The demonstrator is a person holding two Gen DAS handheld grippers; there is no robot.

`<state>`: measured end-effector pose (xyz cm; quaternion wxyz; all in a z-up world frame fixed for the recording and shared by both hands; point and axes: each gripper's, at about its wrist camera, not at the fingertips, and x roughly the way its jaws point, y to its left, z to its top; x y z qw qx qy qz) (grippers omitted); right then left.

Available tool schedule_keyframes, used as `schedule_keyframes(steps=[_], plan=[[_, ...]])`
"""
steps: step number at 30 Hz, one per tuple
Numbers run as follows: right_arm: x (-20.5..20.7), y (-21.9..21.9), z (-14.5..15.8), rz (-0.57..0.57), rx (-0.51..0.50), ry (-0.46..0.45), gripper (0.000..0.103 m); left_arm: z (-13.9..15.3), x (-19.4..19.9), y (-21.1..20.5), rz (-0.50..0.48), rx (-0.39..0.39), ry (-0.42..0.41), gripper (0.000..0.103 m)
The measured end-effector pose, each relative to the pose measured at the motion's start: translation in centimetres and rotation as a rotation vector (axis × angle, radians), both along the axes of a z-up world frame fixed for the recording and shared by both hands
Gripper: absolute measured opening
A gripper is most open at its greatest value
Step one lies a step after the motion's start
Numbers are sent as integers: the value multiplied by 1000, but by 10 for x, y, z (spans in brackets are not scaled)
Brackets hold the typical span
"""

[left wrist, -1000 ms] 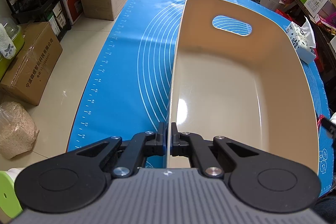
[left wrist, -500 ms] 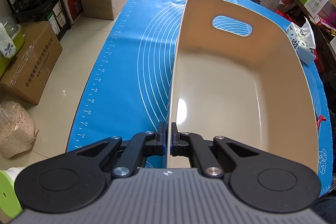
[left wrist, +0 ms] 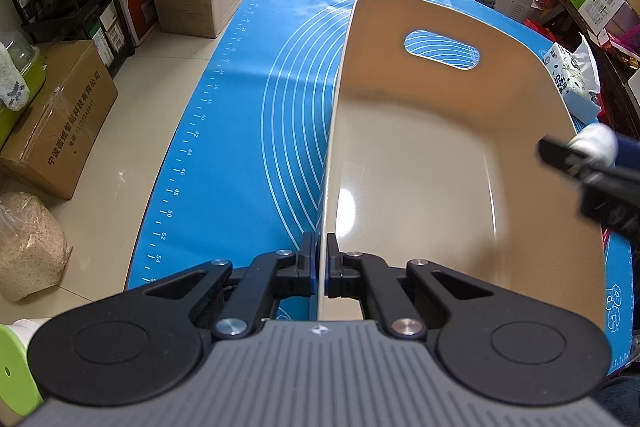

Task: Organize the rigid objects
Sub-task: 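Carry the pill bottle into the beige basket and open the right gripper, then move the right gripper back to the white charger on the mat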

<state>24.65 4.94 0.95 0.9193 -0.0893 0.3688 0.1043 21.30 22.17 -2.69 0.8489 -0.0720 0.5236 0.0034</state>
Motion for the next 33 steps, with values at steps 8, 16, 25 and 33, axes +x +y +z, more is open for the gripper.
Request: schedule_keyframes(steps=[8,16,25,33], plan=[[-4,35,-34,71,-91,95,70,0,0,-1,1,1,0,5],[-5,55,-57,130,-153,192,70,0,0,0,0,-1,1,5],[-4,56,-54,134,-157,204,76,1,0,-1,0,-6,0,6],[-12,27,-28,91,-48,144,81,1,-1,-1,-3,-6,1,6]])
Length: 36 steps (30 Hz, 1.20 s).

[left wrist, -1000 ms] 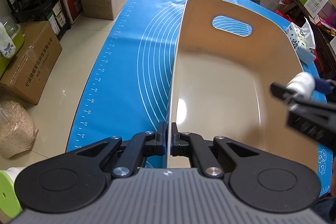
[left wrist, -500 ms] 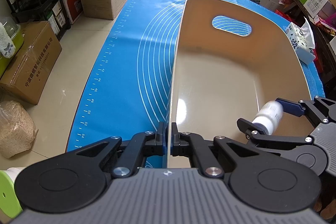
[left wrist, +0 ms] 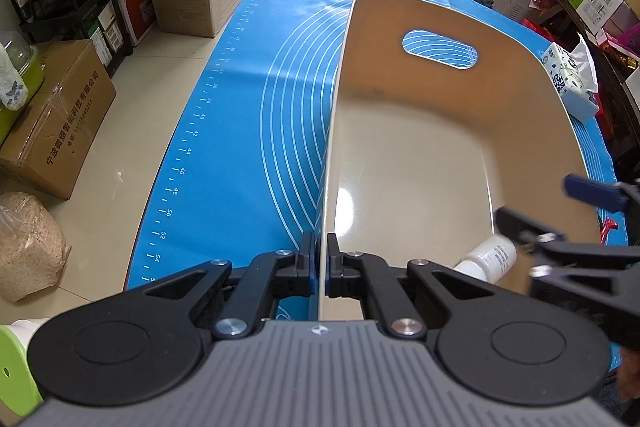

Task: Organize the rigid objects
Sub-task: 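Move the right gripper back to the white charger on the mat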

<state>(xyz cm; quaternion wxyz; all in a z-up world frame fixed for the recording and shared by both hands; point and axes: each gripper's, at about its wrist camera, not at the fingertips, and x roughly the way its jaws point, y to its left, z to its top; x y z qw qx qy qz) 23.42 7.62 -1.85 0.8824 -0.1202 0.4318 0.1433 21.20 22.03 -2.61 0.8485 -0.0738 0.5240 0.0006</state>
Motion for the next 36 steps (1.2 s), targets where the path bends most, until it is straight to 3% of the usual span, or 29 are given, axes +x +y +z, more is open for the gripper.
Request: schedule_keyframes(steps=[10,17,27,36], plan=[[-20,-55,51,-81,130,-126,90,0,0,0,1,0,0,6],[-23,-114,66,-223,161,-165,96,0,0,0,1,0,0,6],[-25,-190,21,-441,93,-75,95,0,0,0,1,1,0,6],[-44,-163,-25,-416,95,72,89,0,0,0,1,0,0,6]])
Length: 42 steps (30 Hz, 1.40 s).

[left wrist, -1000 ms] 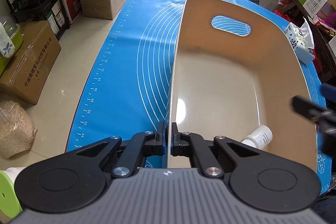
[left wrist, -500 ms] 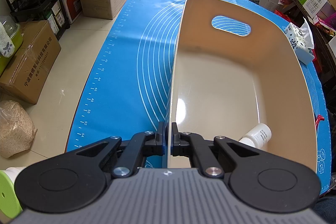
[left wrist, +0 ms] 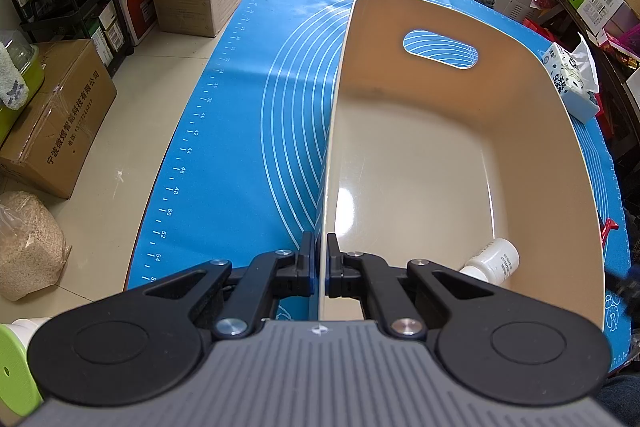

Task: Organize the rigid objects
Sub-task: 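Move the right gripper back to the white charger on the mat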

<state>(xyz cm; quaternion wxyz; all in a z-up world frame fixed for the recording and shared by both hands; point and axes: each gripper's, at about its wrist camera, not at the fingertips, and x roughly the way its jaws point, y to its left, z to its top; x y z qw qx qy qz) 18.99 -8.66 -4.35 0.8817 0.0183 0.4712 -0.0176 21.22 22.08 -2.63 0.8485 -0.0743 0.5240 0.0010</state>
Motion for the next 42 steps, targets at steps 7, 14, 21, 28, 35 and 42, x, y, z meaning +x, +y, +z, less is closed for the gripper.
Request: schedule_keyframes(steps=[7,14,21,28,35,42], plan=[[-24,22,-32,-35,78,96,81,0,0,0,0,1,0,6],[-29,28,-40,-64,71,94,73,0,0,0,-1,2,0,6],[-27,20,-48,-129,120,119,70,-1,0,0,-1,3,0,6],[-23,22,-52,-183,151,127,68,-1,0,0,-1,3,0,6],[-17,33,-56,-209,84,142,67,1,-2,0,-3,5,-1,6],[-22,27,-53,-214,128,152,54,0,-2,0,-2,5,-1,6]])
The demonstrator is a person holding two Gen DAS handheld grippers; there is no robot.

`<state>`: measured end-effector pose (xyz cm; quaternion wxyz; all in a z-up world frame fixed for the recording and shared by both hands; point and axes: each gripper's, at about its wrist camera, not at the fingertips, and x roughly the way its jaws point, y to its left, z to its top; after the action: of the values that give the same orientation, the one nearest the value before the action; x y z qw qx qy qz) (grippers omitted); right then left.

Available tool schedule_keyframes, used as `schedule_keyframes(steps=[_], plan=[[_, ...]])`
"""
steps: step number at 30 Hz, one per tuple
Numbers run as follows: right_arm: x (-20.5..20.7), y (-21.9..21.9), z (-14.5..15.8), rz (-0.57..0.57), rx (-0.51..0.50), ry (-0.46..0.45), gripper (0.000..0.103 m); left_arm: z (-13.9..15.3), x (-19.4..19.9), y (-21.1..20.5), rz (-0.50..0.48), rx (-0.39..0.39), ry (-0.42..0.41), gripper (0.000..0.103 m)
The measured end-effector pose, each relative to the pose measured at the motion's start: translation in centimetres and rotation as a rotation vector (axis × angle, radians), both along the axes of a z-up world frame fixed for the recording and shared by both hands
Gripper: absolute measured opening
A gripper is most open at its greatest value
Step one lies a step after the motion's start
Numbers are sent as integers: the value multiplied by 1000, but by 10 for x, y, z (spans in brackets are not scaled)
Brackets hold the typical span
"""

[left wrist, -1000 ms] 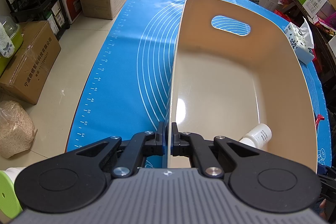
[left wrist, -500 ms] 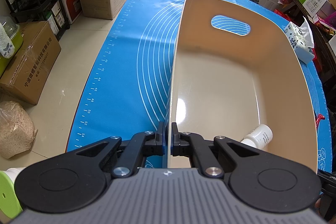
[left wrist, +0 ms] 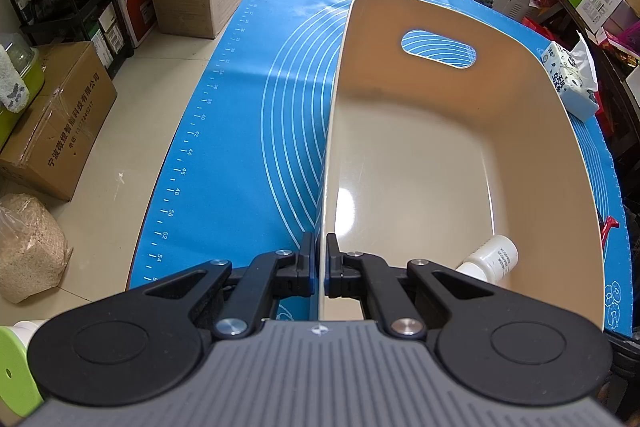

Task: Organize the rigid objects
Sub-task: 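Grasp the white charger with the right gripper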

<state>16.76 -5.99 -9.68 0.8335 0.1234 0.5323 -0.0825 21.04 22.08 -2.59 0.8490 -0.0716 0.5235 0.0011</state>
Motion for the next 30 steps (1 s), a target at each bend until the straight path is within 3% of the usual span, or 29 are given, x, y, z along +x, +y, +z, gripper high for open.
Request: schedule_keyframes(steps=[3,13,14,15,16,17,30], plan=[[-4,2,2,12,12,0,44,0,0,0,0,-1,0,6],[-5,2,0,24,12,-27,45,0,0,0,0,0,0,6],[-4,2,-2,24,11,-26,54,0,0,0,0,0,0,6],[-3,3,-2,22,2,-36,54,0,0,0,0,-1,0,6],[-1,4,-2,22,-7,-39,53,0,0,-1,0,0,0,6],[1,5,-3,23,-9,-40,46,0,0,-1,0,0,0,6],[-11,1,13,52,57,-137,43,0,0,0,0,-2,0,6]])
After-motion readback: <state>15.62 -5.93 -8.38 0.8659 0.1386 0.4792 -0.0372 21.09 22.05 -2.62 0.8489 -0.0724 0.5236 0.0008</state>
